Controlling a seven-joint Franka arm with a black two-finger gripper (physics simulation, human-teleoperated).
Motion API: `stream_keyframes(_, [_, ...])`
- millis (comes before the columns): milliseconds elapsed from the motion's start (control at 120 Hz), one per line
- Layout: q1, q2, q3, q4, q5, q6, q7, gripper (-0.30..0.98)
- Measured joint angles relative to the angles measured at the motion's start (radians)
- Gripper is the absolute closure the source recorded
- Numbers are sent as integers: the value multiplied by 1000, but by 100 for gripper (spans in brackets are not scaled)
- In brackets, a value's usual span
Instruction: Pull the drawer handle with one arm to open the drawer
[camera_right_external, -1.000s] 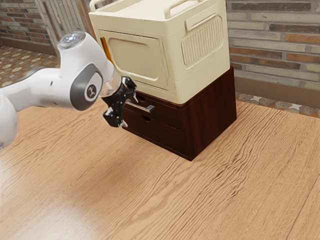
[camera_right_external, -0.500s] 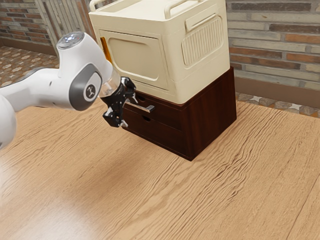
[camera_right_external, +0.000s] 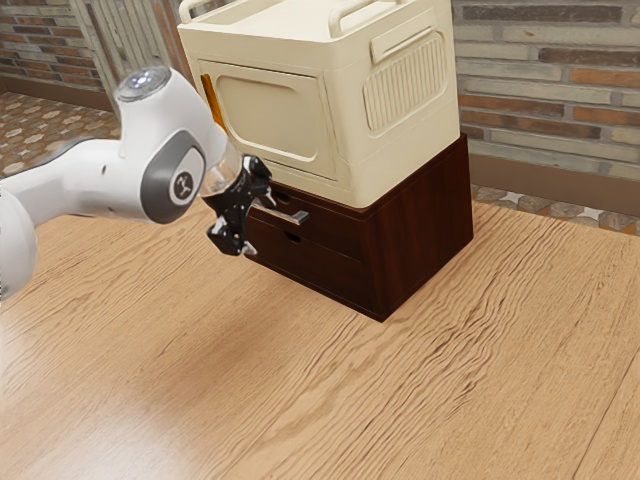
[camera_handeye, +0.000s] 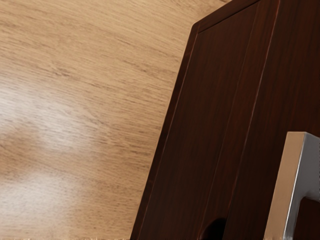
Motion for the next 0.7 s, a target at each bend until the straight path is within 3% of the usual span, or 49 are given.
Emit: stream_keyframes(700, [-5,-31,2,-26,-2,-5,-4,22])
